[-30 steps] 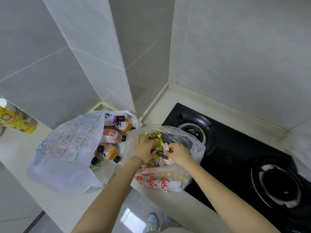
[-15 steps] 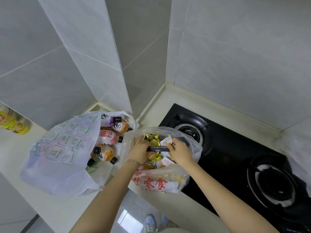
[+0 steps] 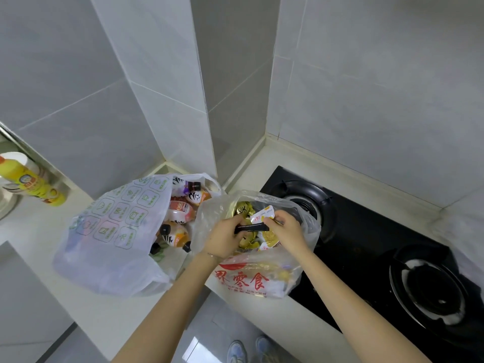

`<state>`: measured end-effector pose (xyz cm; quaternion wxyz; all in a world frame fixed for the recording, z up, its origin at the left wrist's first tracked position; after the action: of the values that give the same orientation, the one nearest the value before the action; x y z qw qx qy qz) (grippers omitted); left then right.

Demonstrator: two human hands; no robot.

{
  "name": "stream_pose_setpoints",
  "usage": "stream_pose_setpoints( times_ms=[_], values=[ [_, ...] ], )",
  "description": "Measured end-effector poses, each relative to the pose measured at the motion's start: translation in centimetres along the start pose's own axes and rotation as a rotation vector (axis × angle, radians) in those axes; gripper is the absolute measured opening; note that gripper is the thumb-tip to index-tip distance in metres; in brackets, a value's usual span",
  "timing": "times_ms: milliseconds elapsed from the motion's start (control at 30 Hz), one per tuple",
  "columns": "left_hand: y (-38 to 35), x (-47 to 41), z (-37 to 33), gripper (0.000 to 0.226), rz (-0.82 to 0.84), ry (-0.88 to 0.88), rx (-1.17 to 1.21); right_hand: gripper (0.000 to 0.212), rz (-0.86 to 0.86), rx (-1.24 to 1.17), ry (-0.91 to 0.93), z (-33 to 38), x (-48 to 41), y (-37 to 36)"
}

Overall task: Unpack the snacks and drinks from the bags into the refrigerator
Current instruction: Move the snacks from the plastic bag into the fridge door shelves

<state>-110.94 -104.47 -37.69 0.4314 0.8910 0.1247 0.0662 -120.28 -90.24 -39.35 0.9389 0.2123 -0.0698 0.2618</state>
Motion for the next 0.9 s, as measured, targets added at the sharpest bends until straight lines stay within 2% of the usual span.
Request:
stream_pose_setpoints(
  times_ms=[67, 200, 300, 400, 500, 600, 767, 833, 900],
  values=[
    [1.0, 0.6, 0.0, 0.008, -0.026, 0.041, 0.02, 0.009, -0.007, -0.082, 0.016, 1.0, 0.6, -0.3],
    [3.4, 2.5, 0.2, 0.019, -0.088, 0.13, 0.168, 0.024, -0.02, -0.278, 0.021, 3.3, 1.4, -0.8],
    [6.4, 4.9, 0.3, 0.012, -0.232, 0.249, 0.381, 0.009, 0.026, -0.374, 0.019, 4.9, 2.2, -1.2],
    [8.4, 8.5, -0.3, 0.016, -0.364, 0.322, 0.565, 0.015, 0.098, -0.351, 0.064, 6.4, 3.9, -1.9],
    [8.4, 12.8, -1.2, 0.018, -0.448, 0.361, 0.659, 0.018, 0.194, -0.34, 0.123, 7.6, 6.5, -2.7],
    [6.6, 17.3, -2.0, 0.01, -0.519, 0.446, 0.73, 0.017, 0.311, -0.31, 0.198, 7.7, 9.6, -3.4],
    [2.8, 27.4, -4.7, 0.006, -0.824, 0.641, 0.898, 0.018, 0.49, -0.323, 0.246, 5.9, 15.6, -4.1],
    [1.4, 33.3, -7.1, 0.004, -0.989, 0.717, 0.911, 0.023, 0.664, -0.291, 0.228, 5.1, 20.1, -5.5],
    [1.4, 34.5, -7.7, 0.006, -1.006, 0.732, 0.901, 0.028, 0.699, -0.28, 0.224, 5.1, 21.0, -6.1]
  ],
)
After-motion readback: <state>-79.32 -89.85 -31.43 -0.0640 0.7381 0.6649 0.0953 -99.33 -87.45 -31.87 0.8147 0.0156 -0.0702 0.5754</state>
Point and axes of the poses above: each hand's wrist, its own x-axis away from the middle knuckle, its own y-axis out of the back of the hand, z = x × y, the point moved 8 cm from there along -x, towards the middle knuckle, and after that the axes turned 3 degrees about -x, right-handed, at the moved point
